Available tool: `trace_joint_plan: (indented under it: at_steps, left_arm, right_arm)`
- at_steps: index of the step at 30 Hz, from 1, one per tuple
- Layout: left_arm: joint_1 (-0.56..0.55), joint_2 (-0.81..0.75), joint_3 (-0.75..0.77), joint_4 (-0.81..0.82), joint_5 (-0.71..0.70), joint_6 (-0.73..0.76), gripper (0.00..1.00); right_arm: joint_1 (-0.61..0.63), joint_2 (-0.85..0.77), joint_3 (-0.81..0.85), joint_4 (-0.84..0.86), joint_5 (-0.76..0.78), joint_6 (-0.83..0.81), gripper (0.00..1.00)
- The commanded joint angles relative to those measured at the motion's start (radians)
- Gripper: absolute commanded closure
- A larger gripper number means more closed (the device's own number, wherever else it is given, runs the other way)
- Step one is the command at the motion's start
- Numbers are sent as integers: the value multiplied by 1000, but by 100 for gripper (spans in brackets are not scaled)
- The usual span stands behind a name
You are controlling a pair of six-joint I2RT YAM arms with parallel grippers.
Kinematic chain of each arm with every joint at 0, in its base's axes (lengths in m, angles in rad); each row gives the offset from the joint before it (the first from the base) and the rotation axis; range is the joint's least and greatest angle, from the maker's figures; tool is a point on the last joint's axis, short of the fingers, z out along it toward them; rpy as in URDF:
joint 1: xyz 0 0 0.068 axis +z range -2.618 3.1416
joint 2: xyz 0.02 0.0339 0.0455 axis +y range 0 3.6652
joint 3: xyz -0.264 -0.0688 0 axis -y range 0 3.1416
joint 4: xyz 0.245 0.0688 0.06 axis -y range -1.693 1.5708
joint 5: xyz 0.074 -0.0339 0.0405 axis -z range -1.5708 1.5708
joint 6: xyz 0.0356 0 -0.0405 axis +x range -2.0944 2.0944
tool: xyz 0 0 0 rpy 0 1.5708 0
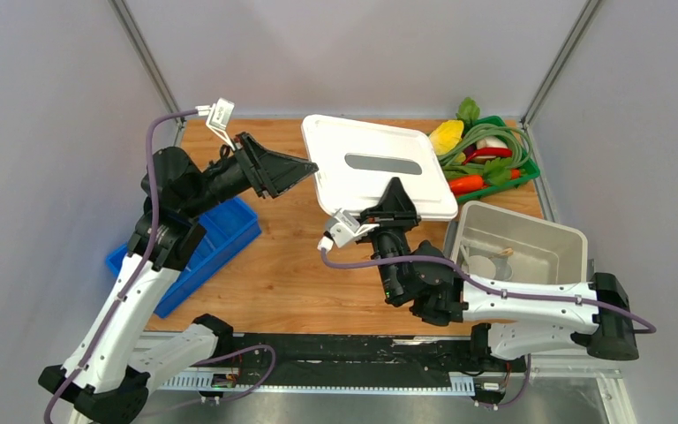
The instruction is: Organize the chemistry lab equipment
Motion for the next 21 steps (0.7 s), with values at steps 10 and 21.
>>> trace_joint_plan:
  at_steps: [10,21]
  left_arm:
    - [-18,-52,-85,-20,-111,0,32]
    - [-28,45,-134,134,-37,-127,70]
  right_arm:
    - [30,9,-33,202,-17,-144,97]
    - [33,73,-64,189,-15,-110,84]
